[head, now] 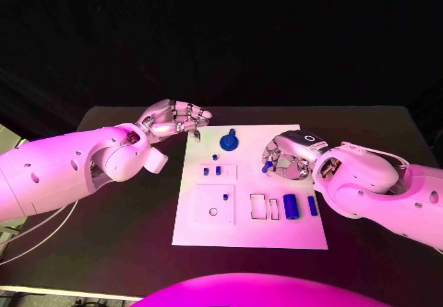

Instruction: Assemble the parts on the task board

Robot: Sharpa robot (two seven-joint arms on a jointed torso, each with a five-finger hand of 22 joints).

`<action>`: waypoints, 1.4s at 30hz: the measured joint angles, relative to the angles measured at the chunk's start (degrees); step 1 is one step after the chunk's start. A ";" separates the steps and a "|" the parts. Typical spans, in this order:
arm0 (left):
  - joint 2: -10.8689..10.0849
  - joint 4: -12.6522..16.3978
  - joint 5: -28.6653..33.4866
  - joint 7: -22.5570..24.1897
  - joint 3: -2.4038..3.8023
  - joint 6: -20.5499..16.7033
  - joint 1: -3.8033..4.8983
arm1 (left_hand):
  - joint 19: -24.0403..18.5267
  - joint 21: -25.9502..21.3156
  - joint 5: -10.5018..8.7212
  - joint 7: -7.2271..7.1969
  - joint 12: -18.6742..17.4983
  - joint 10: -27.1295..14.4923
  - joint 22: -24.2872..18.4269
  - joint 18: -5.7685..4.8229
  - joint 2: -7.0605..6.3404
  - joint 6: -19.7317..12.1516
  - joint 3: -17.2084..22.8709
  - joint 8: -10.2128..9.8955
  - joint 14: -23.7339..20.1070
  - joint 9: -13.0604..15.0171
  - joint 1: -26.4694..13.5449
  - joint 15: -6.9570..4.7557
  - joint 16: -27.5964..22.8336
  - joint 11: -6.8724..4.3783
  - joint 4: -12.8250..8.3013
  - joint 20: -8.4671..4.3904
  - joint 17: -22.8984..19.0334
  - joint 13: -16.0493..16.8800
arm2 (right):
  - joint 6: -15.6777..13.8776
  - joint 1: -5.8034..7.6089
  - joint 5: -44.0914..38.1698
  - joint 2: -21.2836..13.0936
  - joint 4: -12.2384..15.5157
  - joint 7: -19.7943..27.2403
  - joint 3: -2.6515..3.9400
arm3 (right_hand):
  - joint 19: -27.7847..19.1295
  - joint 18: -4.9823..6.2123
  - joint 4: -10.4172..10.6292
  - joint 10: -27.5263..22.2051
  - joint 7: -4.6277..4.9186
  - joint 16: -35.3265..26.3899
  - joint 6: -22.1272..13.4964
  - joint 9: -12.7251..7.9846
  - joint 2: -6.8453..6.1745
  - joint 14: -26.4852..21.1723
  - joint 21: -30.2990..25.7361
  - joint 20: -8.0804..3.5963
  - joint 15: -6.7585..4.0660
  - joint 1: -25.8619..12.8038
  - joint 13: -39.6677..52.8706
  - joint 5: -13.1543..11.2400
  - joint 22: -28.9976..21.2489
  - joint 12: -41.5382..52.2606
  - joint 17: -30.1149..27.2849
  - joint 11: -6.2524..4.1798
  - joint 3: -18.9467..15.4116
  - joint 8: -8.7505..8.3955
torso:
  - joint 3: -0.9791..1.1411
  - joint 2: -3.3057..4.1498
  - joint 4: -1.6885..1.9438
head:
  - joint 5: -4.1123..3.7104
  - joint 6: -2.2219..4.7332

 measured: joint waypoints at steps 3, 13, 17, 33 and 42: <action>0.03 -0.02 0.00 0.00 0.00 0.00 0.00 | 0.00 0.00 0.00 0.00 0.00 0.00 0.00 0.00 0.00 0.00 0.00 0.00 0.00 0.00 0.00 0.00 0.00 0.00 0.00 0.00 0.00 0.00 | -0.90 0.25 0.36 -0.02 1.55 0.08 0.04 | 0.00 0.00 0.00 0.00 -0.01 0.00 -0.01 0.00 0.00 0.00 0.00 0.00 0.00 0.00 0.00 0.00 0.00 0.00 0.00 0.00 0.00 0.00 | -0.01 0.01 0.00 | 0.03 0.02; 0.23 -0.08 0.01 -0.01 0.00 0.00 -0.01 | 0.00 0.00 0.00 0.00 0.00 0.00 0.01 0.00 0.00 0.00 0.00 0.00 0.00 0.00 0.00 0.00 0.00 0.00 0.00 0.00 0.00 0.01 | -2.33 -0.27 1.54 3.38 4.43 0.53 0.05 | 0.00 0.00 -0.10 0.00 -0.18 0.00 -0.19 0.01 -0.01 0.00 0.00 0.00 0.00 -0.29 0.00 -0.01 -0.01 0.00 0.00 0.01 0.10 0.00 | 0.08 0.05 -0.03 | 0.41 -0.16; 0.44 -0.12 0.01 -0.02 0.00 0.02 -0.01 | 0.00 0.00 0.00 0.00 0.00 0.00 0.01 0.00 0.00 0.00 0.00 0.00 0.00 0.00 0.00 0.00 0.00 0.00 0.00 0.00 0.00 0.01 | -2.58 -1.48 2.06 5.72 4.76 1.02 -0.09 | 0.00 0.00 -0.16 0.00 -0.20 0.00 -0.22 0.01 -0.09 0.00 0.00 0.00 0.00 -0.37 -0.02 -0.02 -0.01 0.00 -0.05 0.01 0.16 0.00 | 0.08 0.05 -0.05 | 0.64 -0.20; 1.09 -0.47 0.03 -0.03 -0.01 0.11 -0.01 | 0.00 0.00 0.00 0.00 0.00 0.00 0.01 0.00 0.00 0.00 0.00 0.00 0.00 0.00 0.00 0.00 0.00 0.00 0.00 0.00 0.00 0.01 | -2.57 -5.25 4.16 11.38 2.85 3.06 -1.08 | -0.01 0.00 -0.34 0.00 -0.17 -0.23 -0.37 0.04 -0.15 0.00 0.00 0.00 0.01 -0.42 0.04 0.24 -0.02 -0.22 -0.24 0.03 0.33 0.00 | 0.01 0.11 0.00 | 1.95 -0.70; 1.15 -0.54 0.04 -0.03 -0.04 0.15 -0.01 | 0.00 0.00 0.00 0.00 0.00 0.00 0.01 -0.01 0.00 0.00 0.00 0.00 0.00 0.01 0.00 0.00 0.00 0.00 0.00 0.00 0.00 0.01 | -2.02 -6.57 3.95 12.71 1.19 3.44 -1.52 | -0.01 0.00 -0.34 0.08 -0.15 -0.23 -0.39 0.05 -0.15 0.00 0.00 0.00 0.01 -0.41 0.13 0.23 -0.03 -0.45 -0.23 0.12 0.32 0.01 | 0.10 0.13 0.01 | 2.49 -1.19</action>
